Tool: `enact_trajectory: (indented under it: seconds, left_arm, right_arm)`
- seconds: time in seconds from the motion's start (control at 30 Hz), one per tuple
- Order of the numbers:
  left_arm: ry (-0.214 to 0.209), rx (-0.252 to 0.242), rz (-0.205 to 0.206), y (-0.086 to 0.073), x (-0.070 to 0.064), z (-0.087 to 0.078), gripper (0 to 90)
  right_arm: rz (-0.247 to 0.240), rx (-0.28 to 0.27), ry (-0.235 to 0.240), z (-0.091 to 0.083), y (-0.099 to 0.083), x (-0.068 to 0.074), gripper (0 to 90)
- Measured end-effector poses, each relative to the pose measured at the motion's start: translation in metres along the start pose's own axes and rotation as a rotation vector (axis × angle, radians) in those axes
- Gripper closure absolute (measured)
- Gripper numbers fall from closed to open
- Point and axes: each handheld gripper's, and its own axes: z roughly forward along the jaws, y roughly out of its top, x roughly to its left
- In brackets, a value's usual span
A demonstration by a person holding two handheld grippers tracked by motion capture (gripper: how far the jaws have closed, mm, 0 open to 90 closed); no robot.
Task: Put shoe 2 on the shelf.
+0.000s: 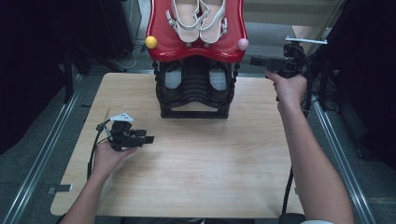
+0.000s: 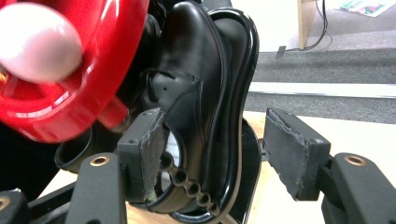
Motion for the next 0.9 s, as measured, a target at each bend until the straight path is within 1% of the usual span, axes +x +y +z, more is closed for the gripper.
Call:
enact_trajectory:
  seconds: [0.03, 0.1, 0.13, 0.23, 0.3, 0.43, 0.53, 0.6, 0.7, 0.77, 0.83, 0.9]
  left_arm:
    - [0.002, 0.000, -0.001, 0.000, 0.000, 0.000, 44.1]
    - [-0.011, -0.003, -0.006, 0.000, 0.000, 0.000, 44.1]
    - [-0.011, -0.006, -0.010, 0.000, 0.000, 0.000, 44.1]
    - [-0.011, -0.006, -0.009, 0.000, 0.000, 0.001, 44.1]
    - [-0.010, -0.003, -0.007, 0.000, 0.000, 0.000, 44.1]
    - [-0.014, 0.004, -0.010, 0.000, 0.001, 0.001, 44.1]
    - [-0.015, 0.006, -0.010, 0.000, 0.001, 0.001, 44.1]
    - [-0.014, 0.004, -0.012, 0.000, 0.001, 0.001, 44.1]
    - [-0.018, 0.003, -0.014, 0.000, 0.002, 0.001, 44.1]
    - [-0.014, 0.006, -0.012, 0.000, 0.001, 0.001, 44.1]
    - [-0.015, 0.006, -0.012, 0.000, 0.001, 0.001, 44.1]
    - [-0.018, 0.006, -0.014, 0.000, 0.001, 0.001, 44.1]
  right_arm:
    - [0.001, -0.004, 0.002, 0.000, -0.002, -0.001, 38.9]
    - [0.029, -0.010, 0.035, -0.001, -0.008, -0.002, 38.9]
    - [0.035, -0.008, 0.047, -0.001, -0.011, -0.003, 38.9]
    - [-0.007, 0.004, 0.026, 0.000, -0.019, -0.001, 38.9]
    - [-0.023, 0.017, 0.018, 0.001, -0.024, 0.000, 38.9]
    - [-0.013, 0.028, 0.043, 0.005, -0.037, -0.001, 38.9]
    - [-0.017, 0.044, 0.044, 0.008, -0.048, -0.002, 38.9]
    - [-0.026, 0.042, 0.046, 0.011, -0.055, 0.000, 38.9]
    - [-0.029, 0.058, 0.060, 0.016, -0.067, 0.001, 38.9]
    - [-0.034, 0.073, 0.060, 0.019, -0.074, 0.003, 38.9]
    - [-0.050, 0.081, 0.060, 0.022, -0.082, 0.005, 38.9]
    - [-0.050, 0.090, 0.069, 0.024, -0.088, 0.005, 38.9]
